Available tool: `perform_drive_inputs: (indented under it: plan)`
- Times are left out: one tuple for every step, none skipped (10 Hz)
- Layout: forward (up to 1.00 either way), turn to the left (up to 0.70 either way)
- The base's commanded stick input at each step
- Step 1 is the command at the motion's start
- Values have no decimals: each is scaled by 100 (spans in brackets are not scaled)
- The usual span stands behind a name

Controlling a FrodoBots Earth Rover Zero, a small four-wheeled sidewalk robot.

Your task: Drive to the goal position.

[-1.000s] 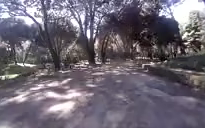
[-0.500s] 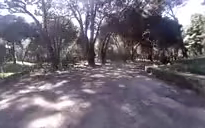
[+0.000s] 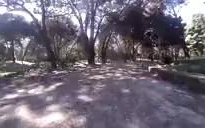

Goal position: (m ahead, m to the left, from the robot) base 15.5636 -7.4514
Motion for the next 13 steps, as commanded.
perform_drive_inputs:
  plan:
    - [85, 0]
    - [85, 0]
    - [85, 0]
    - [85, 0]
    - [85, 0]
    - [85, 0]
    - [85, 0]
    - [85, 0]
    - [85, 0]
    - [85, 0]
    - [85, 0]
    - [85, 0]
    - [85, 0]
